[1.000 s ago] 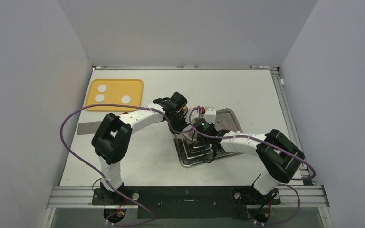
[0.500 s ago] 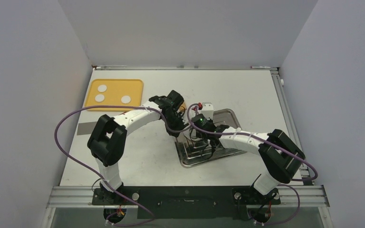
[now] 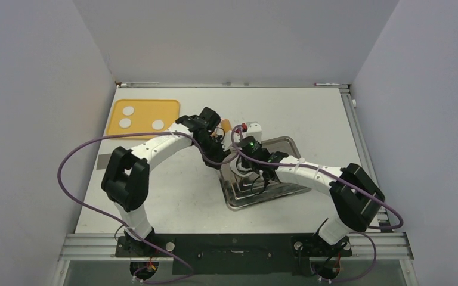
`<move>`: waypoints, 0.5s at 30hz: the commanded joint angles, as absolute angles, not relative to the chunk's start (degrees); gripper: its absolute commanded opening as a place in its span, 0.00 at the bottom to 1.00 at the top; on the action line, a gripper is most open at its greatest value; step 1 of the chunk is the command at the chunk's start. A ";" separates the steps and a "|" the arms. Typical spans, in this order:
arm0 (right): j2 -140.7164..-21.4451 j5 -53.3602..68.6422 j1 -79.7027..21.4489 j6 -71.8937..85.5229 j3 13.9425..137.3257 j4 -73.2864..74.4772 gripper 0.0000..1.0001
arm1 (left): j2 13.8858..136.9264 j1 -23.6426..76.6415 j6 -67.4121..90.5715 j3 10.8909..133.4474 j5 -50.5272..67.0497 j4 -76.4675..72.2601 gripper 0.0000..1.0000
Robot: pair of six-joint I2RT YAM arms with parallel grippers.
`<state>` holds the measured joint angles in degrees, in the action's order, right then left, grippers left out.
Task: Roll out the dumpling wrappers from the dough
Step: Press the dumpling wrapper on the work surface.
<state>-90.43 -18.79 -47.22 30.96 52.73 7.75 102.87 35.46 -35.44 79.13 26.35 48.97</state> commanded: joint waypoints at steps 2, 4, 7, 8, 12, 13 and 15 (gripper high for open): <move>-84.62 -11.25 -48.05 22.29 57.33 2.21 0.09 | 94.98 29.35 -42.98 79.83 31.25 55.82 0.23; -83.45 -9.39 -48.05 21.23 57.08 1.56 0.13 | 91.78 24.15 -44.39 79.71 32.06 57.12 0.32; -81.00 -5.23 -48.07 18.81 54.89 -1.59 0.31 | 87.31 15.06 -48.41 78.26 31.86 57.29 0.46; -80.06 -3.81 -48.08 18.10 53.74 -3.19 0.42 | 86.18 11.37 -50.53 77.58 31.96 56.85 0.52; -75.96 -0.52 -48.25 16.46 48.32 -9.66 0.80 | 84.71 -5.86 -63.54 71.36 37.17 49.80 0.71; -74.49 -0.47 -48.25 16.22 46.91 -11.33 0.82 | 85.05 -9.42 -70.21 69.76 39.96 48.40 0.73; -72.79 2.54 -48.25 15.63 44.76 -14.45 0.83 | 87.15 -14.41 -78.74 67.80 44.65 46.92 0.75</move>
